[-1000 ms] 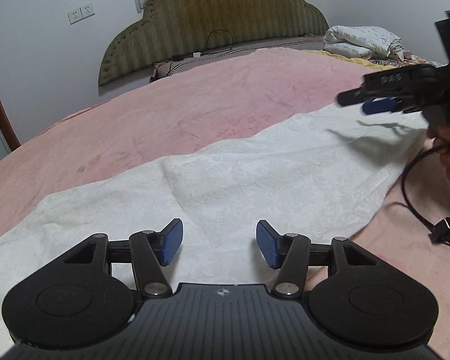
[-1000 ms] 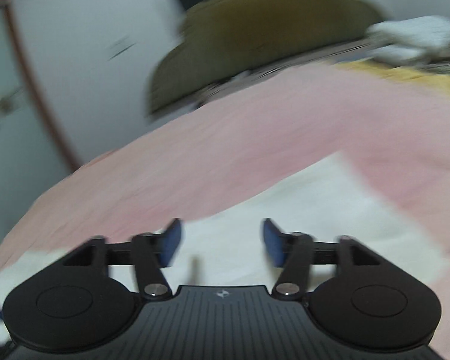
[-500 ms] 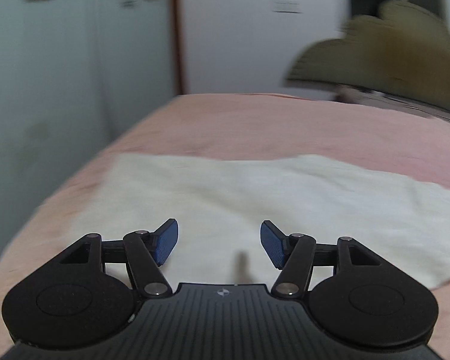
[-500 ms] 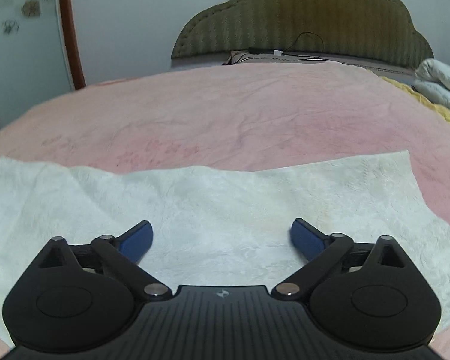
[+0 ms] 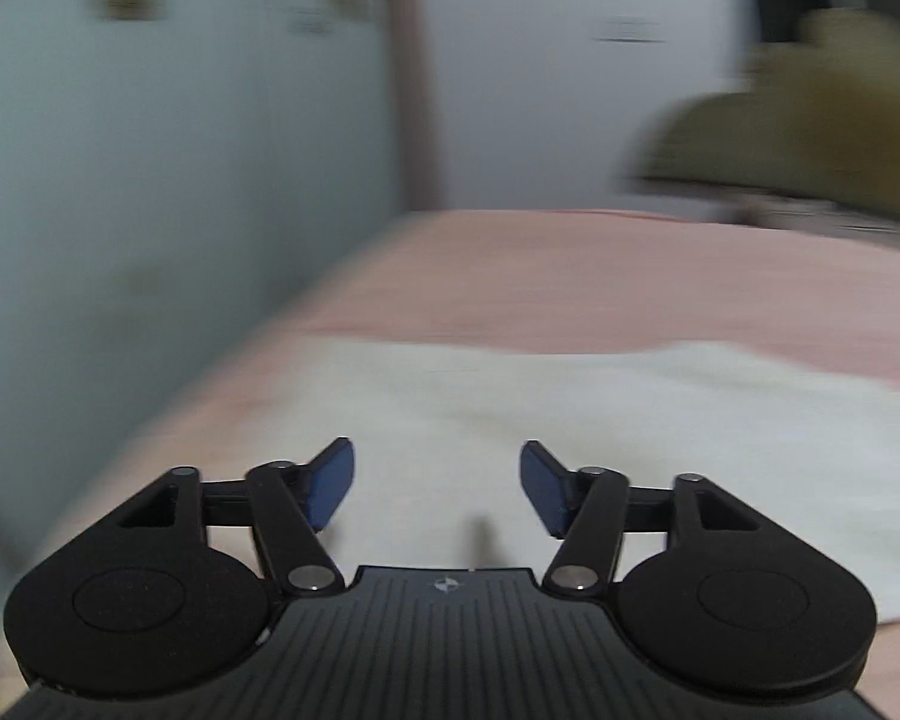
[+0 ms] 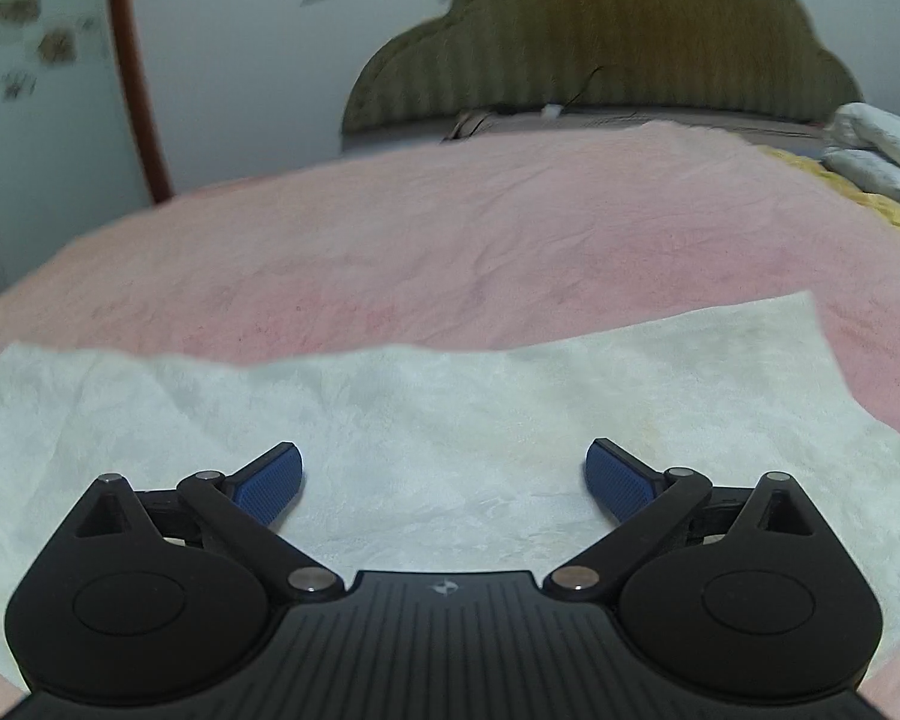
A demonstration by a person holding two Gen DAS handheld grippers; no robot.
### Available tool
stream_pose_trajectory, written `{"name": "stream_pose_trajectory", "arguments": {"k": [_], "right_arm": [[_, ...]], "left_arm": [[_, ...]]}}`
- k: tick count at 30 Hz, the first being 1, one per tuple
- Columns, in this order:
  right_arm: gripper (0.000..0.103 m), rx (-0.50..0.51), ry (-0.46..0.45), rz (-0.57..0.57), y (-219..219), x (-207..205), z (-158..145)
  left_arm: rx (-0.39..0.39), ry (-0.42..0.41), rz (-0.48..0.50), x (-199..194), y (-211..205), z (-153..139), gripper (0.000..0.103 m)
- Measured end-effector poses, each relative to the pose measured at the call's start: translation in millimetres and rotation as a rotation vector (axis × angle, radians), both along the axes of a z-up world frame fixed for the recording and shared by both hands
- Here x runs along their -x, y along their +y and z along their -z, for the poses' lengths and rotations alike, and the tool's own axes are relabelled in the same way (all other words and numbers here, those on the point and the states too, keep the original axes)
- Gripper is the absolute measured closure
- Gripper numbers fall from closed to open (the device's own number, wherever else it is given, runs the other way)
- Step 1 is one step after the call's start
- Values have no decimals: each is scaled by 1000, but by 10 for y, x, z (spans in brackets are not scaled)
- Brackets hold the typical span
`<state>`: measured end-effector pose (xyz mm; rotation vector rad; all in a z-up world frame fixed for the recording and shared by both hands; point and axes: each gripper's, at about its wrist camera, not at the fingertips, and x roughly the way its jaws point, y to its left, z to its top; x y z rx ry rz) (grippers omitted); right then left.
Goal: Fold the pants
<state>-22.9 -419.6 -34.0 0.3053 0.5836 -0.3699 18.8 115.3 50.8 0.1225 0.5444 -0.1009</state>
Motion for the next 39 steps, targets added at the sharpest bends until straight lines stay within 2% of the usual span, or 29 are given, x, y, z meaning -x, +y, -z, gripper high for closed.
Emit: {"name": "stream_pose_trajectory", "arguments": {"k": [2, 4, 5, 7, 11, 13, 15, 17, 21, 23, 27, 31, 34, 39], "right_arm": [[1, -56, -114, 91, -29, 303, -89], [1, -183, -210, 146, -137, 665, -149], [1, -225, -227, 170, -197, 823, -175], [1, -265, -239, 247, -304, 1132, -245], [1, -381, -248, 327, -489, 1630, -327], [1, -513, -230, 279, -563, 1703, -231], [1, -699, -265, 193, -611, 1647, -46], [2, -802, -284, 154, -648, 1523, 136], [4, -630, -286, 175, -729, 1272, 141], [11, -572, -299, 233, -849, 1205, 175], [13, -514, -338, 288, -1006, 1080, 219], [7, -336, -251, 236, -836, 894, 200], [0, -324, -237, 220, -817, 846, 187], [0, -387, -306, 236, -908, 948, 221]], "left_arm": [[45, 36, 158, -19, -420, 4, 32], [57, 59, 287, -18, -855, 25, 31], [59, 61, 345, -3, -1051, 47, 30], [32, 67, 439, 17, -1381, 142, 21], [-103, 142, 474, 16, -1742, 503, 20], [-89, 116, 469, 37, -1696, 609, 19], [-94, 93, 468, 87, -1642, 631, 17], [-87, 87, 477, 135, -1608, 635, 15], [-29, 118, 460, -78, -1570, 741, 4], [3, 142, 457, -130, -1558, 758, 2], [-15, 141, 447, -151, -1598, 784, 0], [-14, 139, 436, -144, -1598, 790, 0], [-16, 138, 430, -138, -1599, 789, 0], [-12, 139, 430, -137, -1598, 790, 0]]}}
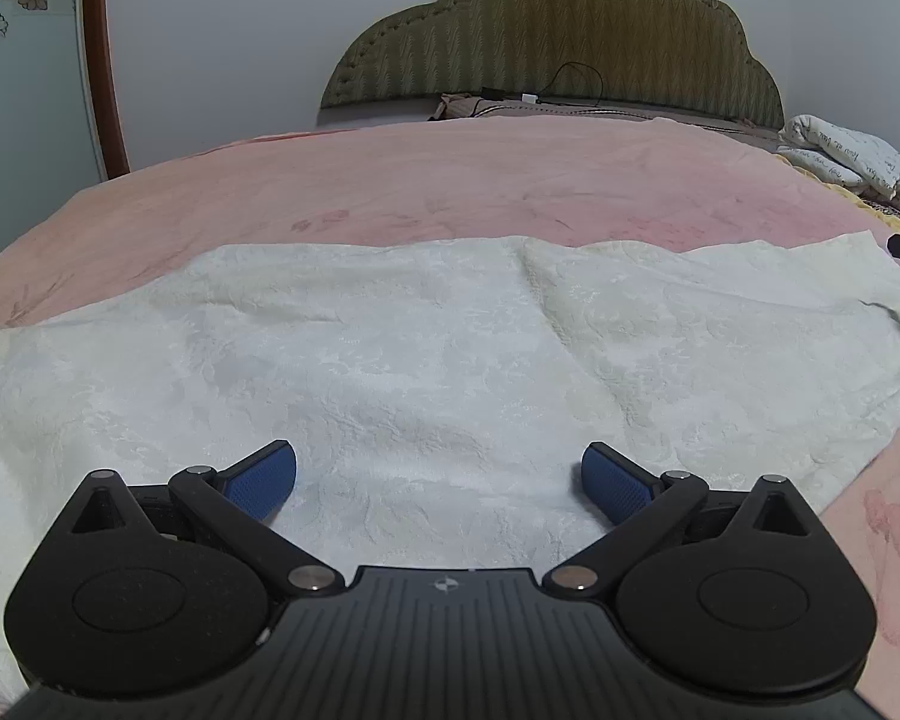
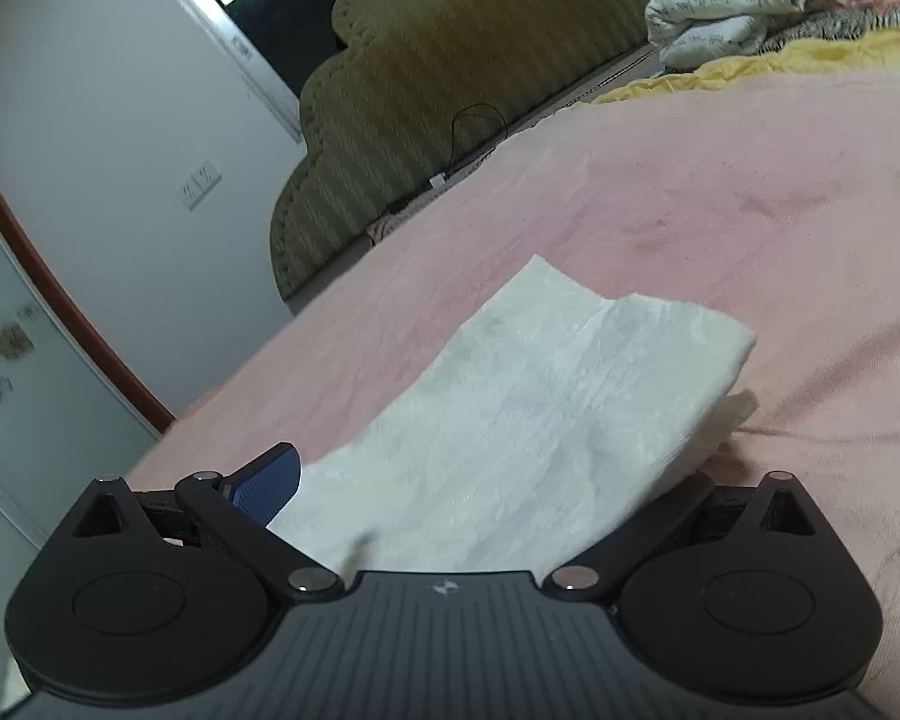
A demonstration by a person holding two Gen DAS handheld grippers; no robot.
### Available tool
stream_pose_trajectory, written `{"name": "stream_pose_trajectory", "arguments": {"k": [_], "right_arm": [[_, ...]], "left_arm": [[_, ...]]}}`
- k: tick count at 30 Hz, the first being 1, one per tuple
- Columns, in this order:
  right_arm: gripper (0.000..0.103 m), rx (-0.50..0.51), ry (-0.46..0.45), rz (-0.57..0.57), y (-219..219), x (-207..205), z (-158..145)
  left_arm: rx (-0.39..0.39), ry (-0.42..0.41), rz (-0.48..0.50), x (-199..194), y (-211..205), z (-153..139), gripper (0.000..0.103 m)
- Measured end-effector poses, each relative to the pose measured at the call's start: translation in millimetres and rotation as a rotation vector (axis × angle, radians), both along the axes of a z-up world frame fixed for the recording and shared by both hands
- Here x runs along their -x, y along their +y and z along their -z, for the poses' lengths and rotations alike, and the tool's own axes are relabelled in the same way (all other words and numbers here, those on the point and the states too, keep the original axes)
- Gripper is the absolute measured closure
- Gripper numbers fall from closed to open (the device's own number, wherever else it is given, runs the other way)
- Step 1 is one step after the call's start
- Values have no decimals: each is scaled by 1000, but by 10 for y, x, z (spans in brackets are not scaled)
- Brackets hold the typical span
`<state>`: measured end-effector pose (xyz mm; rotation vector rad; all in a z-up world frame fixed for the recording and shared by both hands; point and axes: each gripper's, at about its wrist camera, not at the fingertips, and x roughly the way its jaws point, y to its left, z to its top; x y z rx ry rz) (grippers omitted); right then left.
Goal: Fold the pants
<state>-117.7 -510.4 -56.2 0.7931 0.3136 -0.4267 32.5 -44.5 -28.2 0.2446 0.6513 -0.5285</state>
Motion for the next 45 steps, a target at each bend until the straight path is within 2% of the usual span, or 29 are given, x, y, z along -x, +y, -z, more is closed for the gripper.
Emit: {"name": "stream_pose_trajectory", "arguments": {"k": [2, 4, 5, 6, 7, 9, 10, 11, 12, 13, 15, 17, 19, 21, 22, 24, 26, 27, 29, 30, 32, 33, 35, 38, 39, 41, 45], "right_arm": [[2, 16, 25, 8, 25, -32, -22], [12, 48, 64, 38, 74, -45, -60], [20, 54, 84, 54, 76, -42, -77], [23, 57, 100, 60, 68, -27, -97], [23, 73, 118, 82, 58, 22, -127], [22, 151, 175, 196, 43, 150, -228], [22, 210, 214, 280, 45, 222, -297], [20, 282, 254, 362, 69, 282, -378], [20, 369, 270, 390, 122, 313, -467], [20, 442, 269, 339, 173, 300, -545], [13, 528, 317, 121, 277, 119, -629], [13, 571, 382, -102, 410, -144, -580], [13, 590, 459, -280, 523, -349, -435], [12, 638, 588, -384, 623, -428, -254], [11, 659, 565, -364, 631, -358, -256], [10, 653, 598, -250, 584, -237, -306], [10, 592, 504, -145, 511, -26, -467], [10, 498, 396, -130, 402, 66, -588], [10, 237, 183, -107, 177, 215, -765], [10, 100, 101, -134, 62, 275, -796], [10, -76, 47, -212, -77, 316, -752], [10, -110, 67, -216, -98, 349, -710], [10, -124, 140, -217, -77, 390, -601], [9, -213, 173, -268, -38, 434, -308], [9, -239, 155, -275, 16, 452, -189], [9, -211, 97, -259, 36, 415, -140], [10, -122, 32, -134, -48, 267, -68]], "left_arm": [[0, 0, 0, 1, 1, -2, 0], [1, -3, -3, 4, 3, -6, 0], [3, -8, -13, 17, -3, -26, 2], [16, -7, -19, 38, -28, -69, 9], [54, 4, -5, 63, -73, -135, 9], [141, 40, 63, 101, -218, -281, 7], [156, 48, 95, 117, -339, -348, 7], [150, 45, 115, 129, -482, -396, 6], [127, 32, 129, 141, -626, -416, 6], [89, 10, 141, 175, -816, -409, 5], [-7, -40, 162, 244, -1175, -320, 5], [-120, -75, 181, 330, -1467, -152, 5], [-180, -138, 215, 498, -1560, 11, 9], [-200, -257, 275, 716, -1496, 84, 9], [-209, -286, 301, 776, -1479, 87, 7], [-167, -277, 290, 784, -1411, 55, 5], [-101, -205, 248, 687, -1331, 35, 4], [-85, -171, 219, 617, -1299, 47, 3], [-66, -102, 156, 473, -1231, 112, 0], [-37, -55, 136, 390, -1158, 99, 0], [38, 34, 115, 252, -1047, 106, 0], [57, 50, 105, 202, -1015, 83, 0], [52, 44, 105, 205, -1016, 75, 0], [24, 27, 106, 252, -1063, 73, 0], [27, 30, 105, 256, -1060, 72, 0], [34, 33, 104, 256, -1046, 70, 0], [32, 32, 104, 265, -1050, 70, 0]]}}
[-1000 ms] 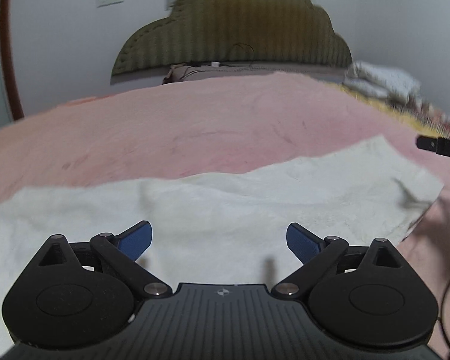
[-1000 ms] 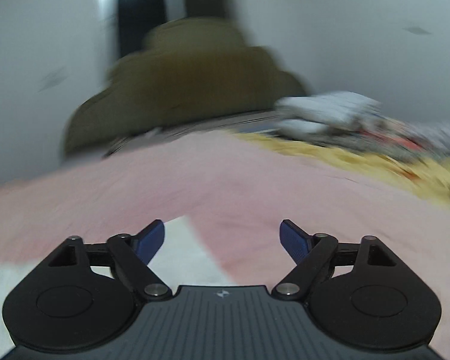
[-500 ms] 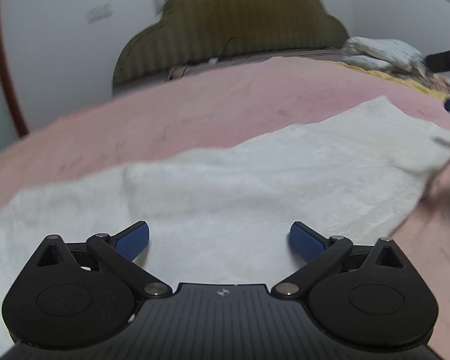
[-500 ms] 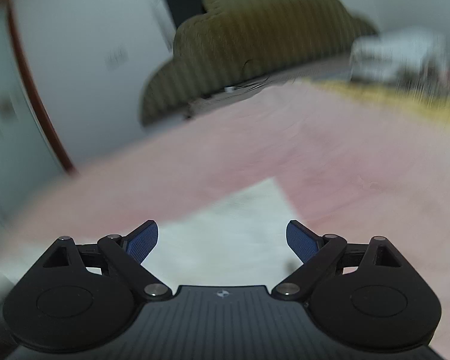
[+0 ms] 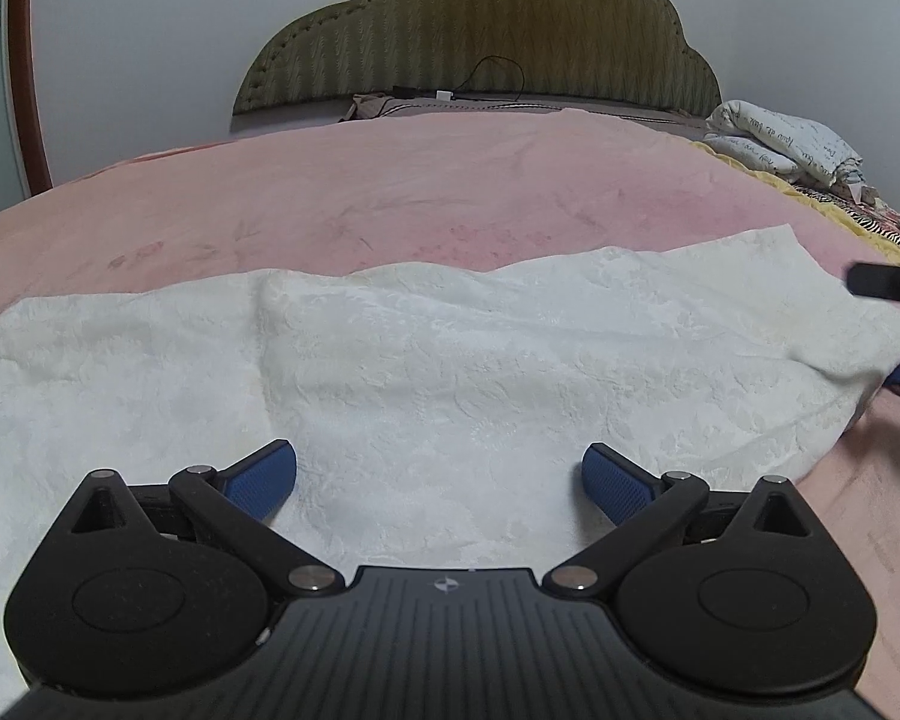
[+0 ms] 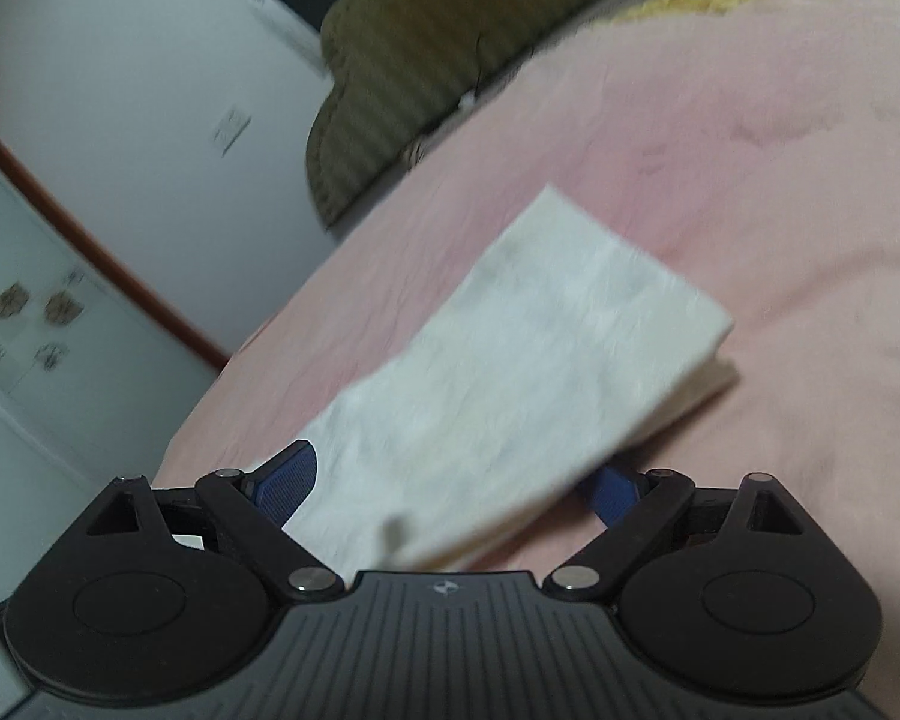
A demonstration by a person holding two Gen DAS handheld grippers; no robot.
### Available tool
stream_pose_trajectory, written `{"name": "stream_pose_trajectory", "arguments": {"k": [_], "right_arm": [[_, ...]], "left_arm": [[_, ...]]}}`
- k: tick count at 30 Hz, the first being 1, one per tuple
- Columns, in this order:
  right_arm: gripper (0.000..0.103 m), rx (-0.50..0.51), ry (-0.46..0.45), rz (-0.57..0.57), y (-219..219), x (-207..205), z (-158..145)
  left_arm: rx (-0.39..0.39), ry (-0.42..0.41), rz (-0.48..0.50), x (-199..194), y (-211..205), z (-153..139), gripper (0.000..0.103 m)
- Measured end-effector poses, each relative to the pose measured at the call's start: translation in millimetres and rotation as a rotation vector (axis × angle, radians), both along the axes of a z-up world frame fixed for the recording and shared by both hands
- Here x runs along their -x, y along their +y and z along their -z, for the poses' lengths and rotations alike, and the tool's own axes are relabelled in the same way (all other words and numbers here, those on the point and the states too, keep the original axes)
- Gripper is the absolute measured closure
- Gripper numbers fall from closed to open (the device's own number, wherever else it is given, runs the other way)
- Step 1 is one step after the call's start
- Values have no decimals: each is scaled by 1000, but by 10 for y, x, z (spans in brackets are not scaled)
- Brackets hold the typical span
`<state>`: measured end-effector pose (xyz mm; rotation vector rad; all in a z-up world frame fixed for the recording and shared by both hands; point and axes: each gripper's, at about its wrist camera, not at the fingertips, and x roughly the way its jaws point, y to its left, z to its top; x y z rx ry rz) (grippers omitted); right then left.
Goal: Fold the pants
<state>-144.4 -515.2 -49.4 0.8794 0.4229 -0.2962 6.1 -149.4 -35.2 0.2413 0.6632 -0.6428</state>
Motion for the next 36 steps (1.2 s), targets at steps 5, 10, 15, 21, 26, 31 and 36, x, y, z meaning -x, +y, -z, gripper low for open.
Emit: {"name": "stream_pose_trajectory", "arguments": {"k": [5, 10, 15, 21, 26, 31, 36], "right_arm": [[58, 48, 8, 190, -107, -233, 104], [88, 27, 26, 223, -193, -258, 142], [91, 475, 111, 81, 367, -442, -282], [91, 1029, 159, -185, 1503, -779, -480], [91, 1048, 172, -325, 1846, -954, -305], [91, 1051, 165, -327, 1924, -939, -301], [91, 989, 122, -308, 1967, -810, -405]], "left_arm": [[0, 1, -1, 6, -6, -1, 0], [33, 19, 3, -10, 53, -27, 3], [296, 209, 0, -225, 386, -181, 6], [718, 687, -32, -709, 691, -47, 3], [816, 830, -6, -812, 600, 53, 0], [818, 907, -19, -886, 390, 126, 0], [814, 963, -53, -991, 200, 132, 2]]}}
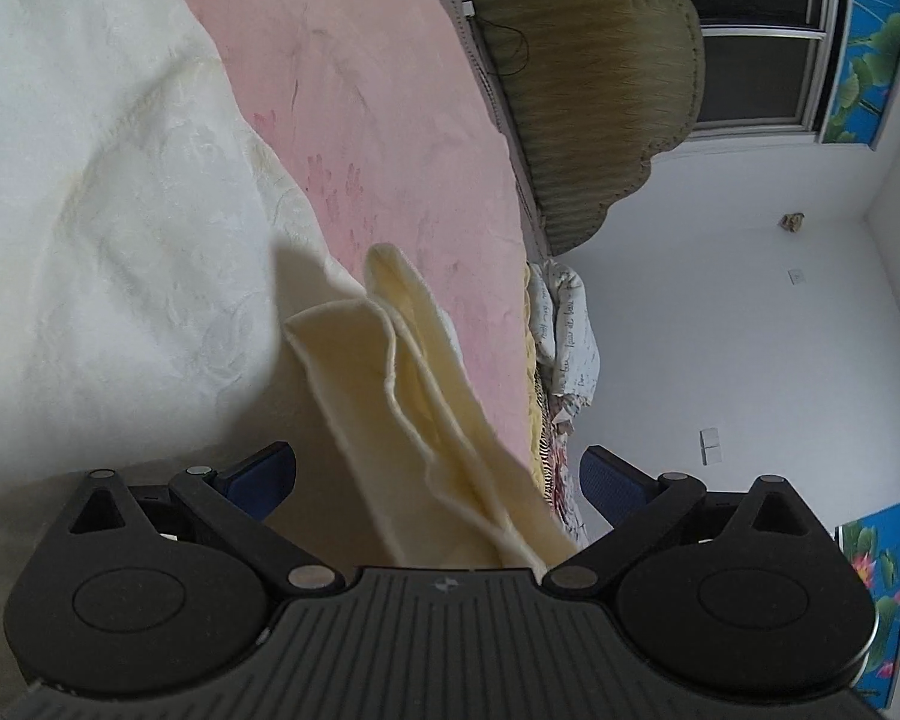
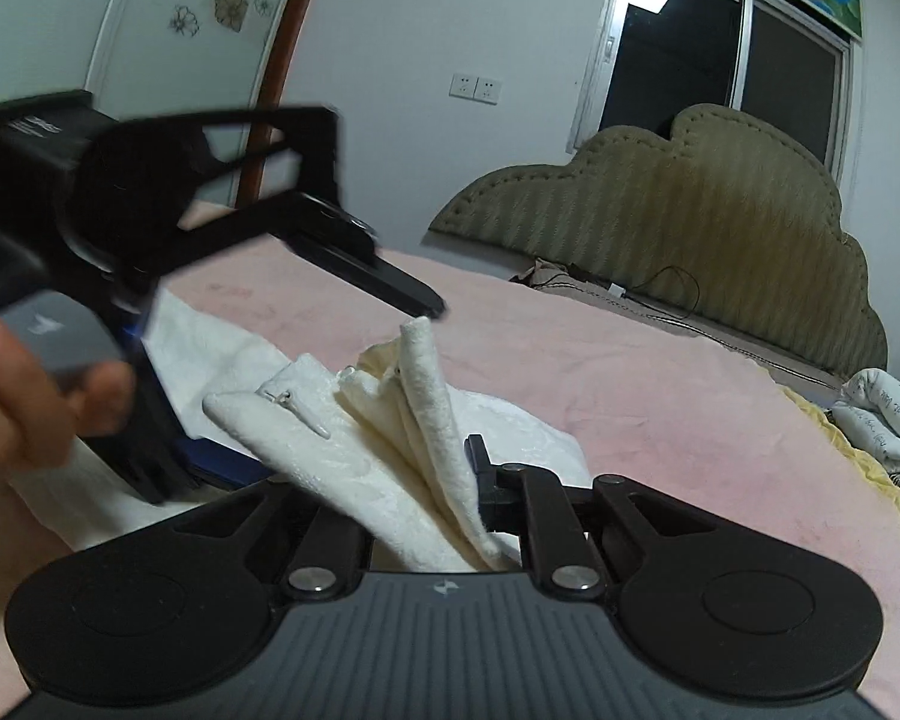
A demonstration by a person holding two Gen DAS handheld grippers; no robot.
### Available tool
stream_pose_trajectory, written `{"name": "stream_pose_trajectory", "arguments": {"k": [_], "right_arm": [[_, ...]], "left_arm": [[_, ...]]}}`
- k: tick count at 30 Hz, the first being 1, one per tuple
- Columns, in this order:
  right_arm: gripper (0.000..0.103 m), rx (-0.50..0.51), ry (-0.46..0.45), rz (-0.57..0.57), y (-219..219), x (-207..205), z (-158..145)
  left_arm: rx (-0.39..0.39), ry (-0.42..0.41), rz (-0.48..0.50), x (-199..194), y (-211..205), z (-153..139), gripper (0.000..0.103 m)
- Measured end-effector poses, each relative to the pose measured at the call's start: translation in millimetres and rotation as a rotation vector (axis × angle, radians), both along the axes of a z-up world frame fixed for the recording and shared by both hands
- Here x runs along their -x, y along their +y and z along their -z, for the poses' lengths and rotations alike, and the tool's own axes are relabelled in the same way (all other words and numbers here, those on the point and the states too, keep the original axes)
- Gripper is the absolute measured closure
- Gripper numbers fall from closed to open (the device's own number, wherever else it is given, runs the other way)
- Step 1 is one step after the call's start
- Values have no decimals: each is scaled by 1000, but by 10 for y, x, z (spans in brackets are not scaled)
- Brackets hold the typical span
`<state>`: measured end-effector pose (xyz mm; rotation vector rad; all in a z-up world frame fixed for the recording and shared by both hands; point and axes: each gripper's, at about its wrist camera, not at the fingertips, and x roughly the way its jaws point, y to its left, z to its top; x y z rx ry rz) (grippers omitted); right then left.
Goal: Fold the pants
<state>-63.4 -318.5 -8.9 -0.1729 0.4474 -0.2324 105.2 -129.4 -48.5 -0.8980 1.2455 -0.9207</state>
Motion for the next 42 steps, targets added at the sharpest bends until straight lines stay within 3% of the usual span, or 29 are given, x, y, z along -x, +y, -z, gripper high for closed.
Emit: {"name": "stream_pose_trajectory", "arguments": {"k": [2, 4, 7, 14, 18, 23, 25, 30, 33, 35, 39, 42], "right_arm": [[91, 36, 1, -29, 92, 11, -6], [91, 84, 3, -62, 195, 9, 0], [91, 149, 17, -92, 361, -43, 25], [91, 182, 51, -240, 846, -263, 72], [91, 228, 53, -320, 1134, -430, 97], [91, 213, 76, -385, 1351, -638, 148], [90, 227, 134, -414, 1420, -730, 231], [86, 336, 201, -458, 1586, -513, 266], [85, 245, 229, -564, 1430, -217, 33], [85, 136, 205, -569, 1167, -56, -145], [85, -27, 146, -390, 589, -41, -288], [85, -116, 261, -262, 425, -191, -107]], "left_arm": [[-10, 1, -17, -73, -4, -20, 11], [-35, -19, -4, -151, 28, -55, 55], [-167, -125, 25, -210, 98, -160, 88], [-579, -678, 59, -18, 320, -781, 90], [-695, -821, 31, -7, 489, -829, 89], [-768, -817, -30, -97, 730, -643, 88], [-781, -798, -34, -96, 835, -552, 87], [-767, -824, -55, -18, 911, -519, 87], [-783, -842, -72, 44, 961, -551, 87], [-781, -836, -80, 32, 998, -543, 87], [-759, -790, -99, -26, 1020, -485, 87], [-752, -796, -104, -16, 1032, -488, 87]]}}
